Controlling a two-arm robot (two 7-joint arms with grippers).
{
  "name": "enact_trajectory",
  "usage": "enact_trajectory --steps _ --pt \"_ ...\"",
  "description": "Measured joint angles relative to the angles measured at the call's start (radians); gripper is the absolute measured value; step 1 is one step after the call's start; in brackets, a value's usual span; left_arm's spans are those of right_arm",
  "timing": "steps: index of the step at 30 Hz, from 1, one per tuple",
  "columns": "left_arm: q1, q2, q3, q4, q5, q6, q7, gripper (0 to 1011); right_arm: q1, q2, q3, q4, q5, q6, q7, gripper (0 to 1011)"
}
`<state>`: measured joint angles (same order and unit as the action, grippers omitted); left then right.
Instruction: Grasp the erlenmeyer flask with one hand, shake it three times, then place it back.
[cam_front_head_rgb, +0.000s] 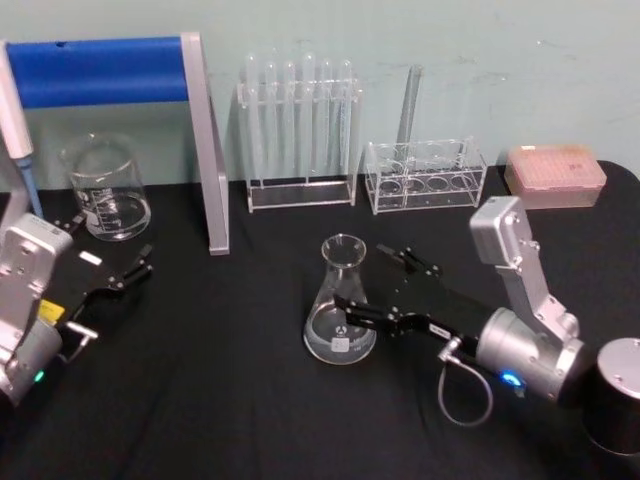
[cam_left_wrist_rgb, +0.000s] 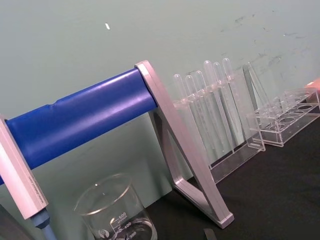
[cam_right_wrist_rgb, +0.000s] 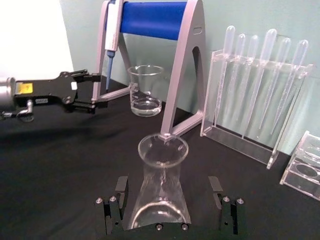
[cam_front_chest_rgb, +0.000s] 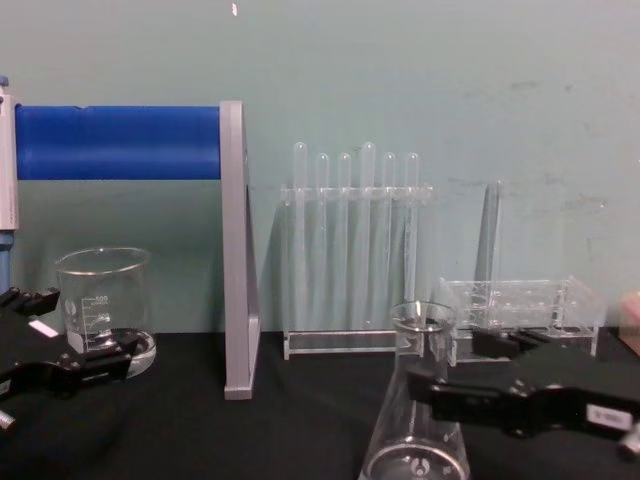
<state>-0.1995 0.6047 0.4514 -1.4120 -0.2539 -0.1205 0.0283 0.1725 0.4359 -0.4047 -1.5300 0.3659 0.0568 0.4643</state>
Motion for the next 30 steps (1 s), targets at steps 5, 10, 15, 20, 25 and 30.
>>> enact_trajectory --steps 5,10,15,20,25,30 --pt "0.000 0.000 0.000 0.000 0.000 0.000 0.000 1001 -0.028 0.050 0.009 -0.033 0.020 -0.009 0.039 1000" --pt "0.000 0.000 0.000 0.000 0.000 0.000 0.000 1001 -0.055 0.102 0.020 -0.064 0.041 -0.026 0.074 1000" --pt "0.000 0.000 0.000 0.000 0.000 0.000 0.000 1001 -0.079 0.139 0.045 -0.087 0.060 -0.036 0.071 1000" --pt "0.000 0.000 0.000 0.000 0.000 0.000 0.000 1001 -0.087 0.139 0.075 -0.091 0.063 -0.037 0.021 1000" --pt "0.000 0.000 0.000 0.000 0.000 0.000 0.000 1001 -0.080 0.102 0.114 -0.076 0.035 -0.024 -0.087 1000" --pt "0.000 0.000 0.000 0.000 0.000 0.000 0.000 1001 -0.049 0.040 0.145 -0.031 -0.018 -0.011 -0.203 1000"
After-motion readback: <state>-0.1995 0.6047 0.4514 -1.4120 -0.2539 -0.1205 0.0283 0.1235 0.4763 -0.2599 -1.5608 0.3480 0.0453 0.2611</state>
